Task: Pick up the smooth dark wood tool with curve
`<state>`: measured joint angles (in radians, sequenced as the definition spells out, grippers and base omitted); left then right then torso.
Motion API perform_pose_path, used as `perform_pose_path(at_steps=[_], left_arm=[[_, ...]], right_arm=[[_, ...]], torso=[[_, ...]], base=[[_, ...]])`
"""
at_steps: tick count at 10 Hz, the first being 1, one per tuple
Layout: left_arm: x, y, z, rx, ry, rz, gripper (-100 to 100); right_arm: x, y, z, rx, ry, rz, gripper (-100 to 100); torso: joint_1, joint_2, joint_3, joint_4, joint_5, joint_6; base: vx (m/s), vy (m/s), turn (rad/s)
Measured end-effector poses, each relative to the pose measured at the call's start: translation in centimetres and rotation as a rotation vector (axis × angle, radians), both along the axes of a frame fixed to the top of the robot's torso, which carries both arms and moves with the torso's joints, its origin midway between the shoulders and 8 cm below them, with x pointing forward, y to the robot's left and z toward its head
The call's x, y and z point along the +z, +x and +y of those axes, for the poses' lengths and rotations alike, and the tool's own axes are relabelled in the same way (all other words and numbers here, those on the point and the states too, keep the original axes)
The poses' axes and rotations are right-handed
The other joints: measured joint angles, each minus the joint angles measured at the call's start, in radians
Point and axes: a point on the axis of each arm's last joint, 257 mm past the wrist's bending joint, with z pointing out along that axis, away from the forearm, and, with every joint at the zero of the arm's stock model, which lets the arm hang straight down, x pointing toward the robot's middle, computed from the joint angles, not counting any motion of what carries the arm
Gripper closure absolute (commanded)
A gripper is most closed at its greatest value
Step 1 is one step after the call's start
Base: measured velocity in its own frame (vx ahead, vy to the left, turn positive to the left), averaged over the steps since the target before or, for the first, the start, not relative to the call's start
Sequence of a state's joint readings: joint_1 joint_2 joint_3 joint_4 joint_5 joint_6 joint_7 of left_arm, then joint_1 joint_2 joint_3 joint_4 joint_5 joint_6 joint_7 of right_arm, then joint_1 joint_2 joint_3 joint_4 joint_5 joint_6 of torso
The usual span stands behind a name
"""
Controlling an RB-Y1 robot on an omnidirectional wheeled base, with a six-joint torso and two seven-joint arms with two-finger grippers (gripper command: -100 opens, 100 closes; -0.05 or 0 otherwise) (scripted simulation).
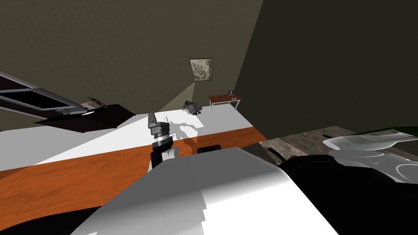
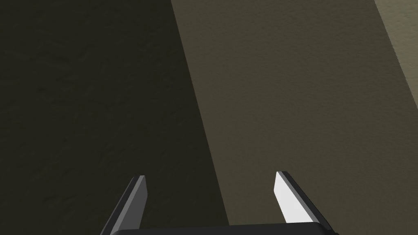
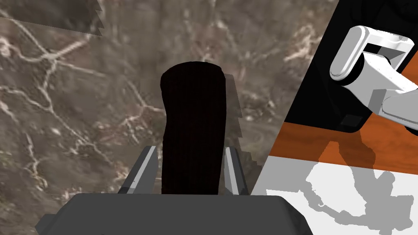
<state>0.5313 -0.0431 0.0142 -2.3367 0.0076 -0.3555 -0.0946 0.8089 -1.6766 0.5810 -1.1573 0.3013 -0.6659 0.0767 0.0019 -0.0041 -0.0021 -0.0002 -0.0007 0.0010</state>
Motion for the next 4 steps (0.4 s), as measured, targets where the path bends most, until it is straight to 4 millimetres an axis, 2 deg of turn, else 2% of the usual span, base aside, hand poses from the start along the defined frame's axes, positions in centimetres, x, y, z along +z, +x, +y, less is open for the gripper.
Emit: perform_pose_path(at_steps=[3,4], left_arm=[[0.0,0.0,0.0,0.000,0.000,0.000,0],[0.0,0.0,0.0,0.000,0.000,0.000,0]], right_arm=[[2.0,1.7,-1.0,0.022,-0.006,0.010,100],[2.0,1.7,-1.0,0.021,-0.004,0.011,0]], torso=[[0.002,-0.001,0.000,0.000,0.001,0.000],[0.001,0.000,0.000,0.000,0.000,0.000]], base=[[0.004,0.015,-0.062],[0.000,0.000,0.000]])
